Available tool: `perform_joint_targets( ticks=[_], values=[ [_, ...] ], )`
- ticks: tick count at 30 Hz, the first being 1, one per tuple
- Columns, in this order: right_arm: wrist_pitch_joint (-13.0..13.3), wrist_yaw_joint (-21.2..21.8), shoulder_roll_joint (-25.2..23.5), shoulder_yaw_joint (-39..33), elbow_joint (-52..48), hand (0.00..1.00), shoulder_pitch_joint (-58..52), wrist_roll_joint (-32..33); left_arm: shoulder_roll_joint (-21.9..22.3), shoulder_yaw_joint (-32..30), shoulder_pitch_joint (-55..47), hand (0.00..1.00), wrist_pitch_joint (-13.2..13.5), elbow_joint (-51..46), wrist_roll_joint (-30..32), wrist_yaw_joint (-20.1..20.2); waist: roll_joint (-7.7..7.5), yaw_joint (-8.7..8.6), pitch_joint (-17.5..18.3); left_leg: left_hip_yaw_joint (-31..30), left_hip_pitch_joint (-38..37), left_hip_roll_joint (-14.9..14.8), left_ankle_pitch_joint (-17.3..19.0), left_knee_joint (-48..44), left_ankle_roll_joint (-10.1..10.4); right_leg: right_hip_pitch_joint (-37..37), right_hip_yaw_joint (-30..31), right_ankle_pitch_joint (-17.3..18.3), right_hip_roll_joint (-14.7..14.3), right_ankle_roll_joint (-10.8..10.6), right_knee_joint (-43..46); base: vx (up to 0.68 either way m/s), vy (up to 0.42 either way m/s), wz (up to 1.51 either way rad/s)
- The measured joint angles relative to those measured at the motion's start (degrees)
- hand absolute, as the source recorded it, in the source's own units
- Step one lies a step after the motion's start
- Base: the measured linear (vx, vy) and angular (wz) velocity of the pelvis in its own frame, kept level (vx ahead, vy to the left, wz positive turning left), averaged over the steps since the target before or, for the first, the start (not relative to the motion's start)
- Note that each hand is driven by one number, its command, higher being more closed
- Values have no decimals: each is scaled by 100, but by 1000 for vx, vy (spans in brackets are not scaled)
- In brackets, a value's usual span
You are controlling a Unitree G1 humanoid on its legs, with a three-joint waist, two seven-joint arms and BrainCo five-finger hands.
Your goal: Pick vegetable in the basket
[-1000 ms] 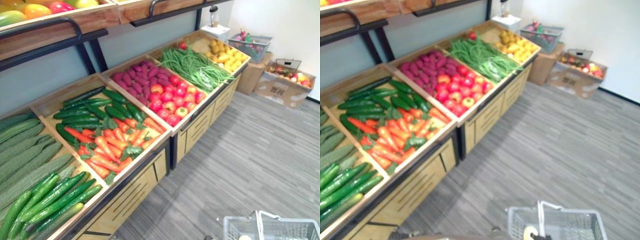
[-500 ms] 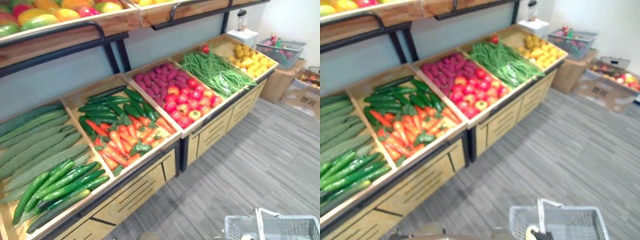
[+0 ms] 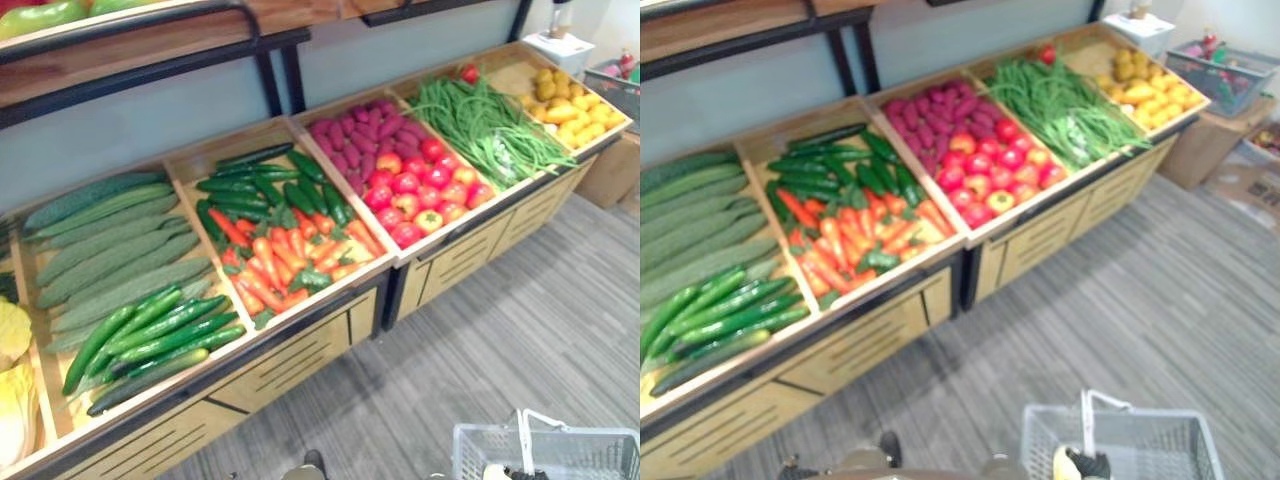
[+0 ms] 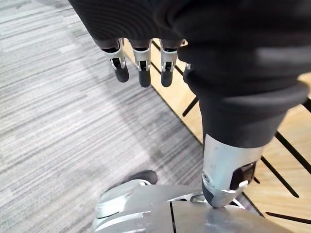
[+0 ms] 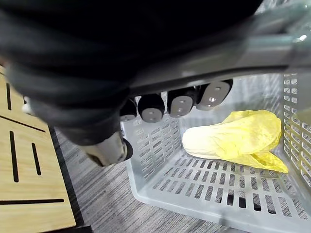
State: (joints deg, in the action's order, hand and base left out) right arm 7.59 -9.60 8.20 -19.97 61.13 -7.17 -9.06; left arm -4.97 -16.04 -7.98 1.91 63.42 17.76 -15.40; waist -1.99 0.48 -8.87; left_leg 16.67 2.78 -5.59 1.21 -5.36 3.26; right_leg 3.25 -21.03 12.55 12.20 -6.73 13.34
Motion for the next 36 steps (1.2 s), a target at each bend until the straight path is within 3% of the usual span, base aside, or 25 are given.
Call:
perform_joint_targets(
  ticks=[2, 4, 7, 9, 11, 14, 17, 19, 20, 21, 23, 24, 26, 29, 34, 36],
  values=[
    [-8, 1, 2, -21, 6, 100, -40, -13, -40, 12, -84, 0, -5, 50, 0, 9, -136, 18, 56, -43, -8, 270, 143, 114, -161, 13, -77, 131, 292, -192, 155, 16, 215, 40],
    [-39, -24, 39, -146, 13, 100, -93, -33, -96, 105, -125, 0, -7, 166, 0, 13, -155, 6, 125, -219, -123, 452, 242, 213, -235, -371, 251, -7, 622, -316, 1397, 87, 163, 64],
    [-92, -27, -69, -188, 8, 100, -83, -27, -265, 230, -136, 0, -5, 141, -5, 26, -68, -33, 134, -739, -287, 474, 262, 199, -322, -1239, 1306, -1048, 549, -215, 3232, 127, 154, 80],
    [-92, -16, -181, -105, -4, 100, -67, -25, -381, 222, -137, 0, -12, 119, -11, 25, -210, -33, 121, -1017, -297, 443, 275, 205, -401, -1485, 1543, -662, 388, -130, 3481, 171, 31, 83],
    [-93, -18, -208, -36, -17, 100, -30, -37, -379, 89, -123, 0, -14, 92, -19, 25, -235, -26, 115, -1365, -329, 398, 250, 215, -444, -1652, 1533, -322, 248, -53, 2896, 172, -38, 77],
    [-95, -18, -284, -46, -67, 100, -24, -60, -221, -238, -55, 0, -9, 9, -23, -5, -182, -14, 103, -1708, -346, 273, 299, 176, -325, -1599, 1909, -336, -15, -68, 1476, 163, -151, 63],
    [-104, -23, -339, -49, -214, 100, -94, -37, -76, -388, 3, 0, -4, -32, -24, -12, -131, -17, 88, -2057, -289, 55, 559, -34, -31, -1580, 2333, -425, -226, -129, 558, 123, -281, 58],
    [-104, -21, -506, -175, -223, 100, -237, 0, -63, -543, -13, 0, 3, -98, -28, -19, -393, -6, 235, -2166, -293, 56, 742, -102, 224, -1443, 2186, -483, -56, -225, 300, 97, -336, 66],
    [-116, -20, -534, -222, -203, 100, -269, 3, -86, -595, 21, 0, -3, -70, -48, -21, -429, -6, 243, -2127, -314, -7, 766, -106, 295, -1404, 2083, -776, -45, -266, 289, 189, -505, 69],
    [-159, -49, -496, -342, -178, 100, -302, 4, 64, -686, 40, 0, -20, -43, -78, -35, -245, 0, 311, -1966, -307, -346, 677, -59, 386, -1368, 1799, -622, -277, -77, 348, 211, -495, 50],
    [-163, -65, -284, -455, -159, 100, -252, 6, 332, -695, 33, 0, -12, -8, -79, -34, 213, 29, 334, -1822, -415, -797, 389, 238, 629, -1296, 1572, -581, -661, 91, 248, 228, -414, 32],
    [-166, -65, -164, -478, -137, 100, -199, 6, 420, -768, 28, 0, -12, 0, -79, -37, 329, 30, 345, -1698, -487, -940, 186, 438, 682, -1241, 1486, -598, -800, 168, 162, 178, -282, 22],
    [-157, -52, -123, -500, 12, 100, -101, 5, 459, -935, 18, 0, -11, 2, -81, -37, 333, 43, 334, -1535, -585, -1082, -33, 553, 708, -1064, 1393, -626, -959, 241, -31, 147, -245, 12],
    [-135, -26, -115, -682, 65, 100, -71, 6, 476, -1084, -14, 0, -7, -4, -84, -30, 316, 49, 334, -1434, -680, -1229, -78, 517, 698, -748, 1269, -690, -1122, 339, -321, 109, -132, 13],
    [-123, -39, -156, -956, 74, 100, -140, 39, 490, -1171, -44, 0, -9, -13, -166, -29, 300, 33, 344, -1325, -708, -1076, -80, 525, 696, -586, 1186, -733, -987, 271, -448, 18, 23, 14],
    [-123, -7, -172, -1198, 85, 100, -149, 41, 541, -1616, -48, 0, -7, -1, -229, -20, 308, 32, 358, -1198, -711, -985, -80, 554, 696, -551, 1186, -771, -898, 210, -555, -46, 82, 8]
  ],
)
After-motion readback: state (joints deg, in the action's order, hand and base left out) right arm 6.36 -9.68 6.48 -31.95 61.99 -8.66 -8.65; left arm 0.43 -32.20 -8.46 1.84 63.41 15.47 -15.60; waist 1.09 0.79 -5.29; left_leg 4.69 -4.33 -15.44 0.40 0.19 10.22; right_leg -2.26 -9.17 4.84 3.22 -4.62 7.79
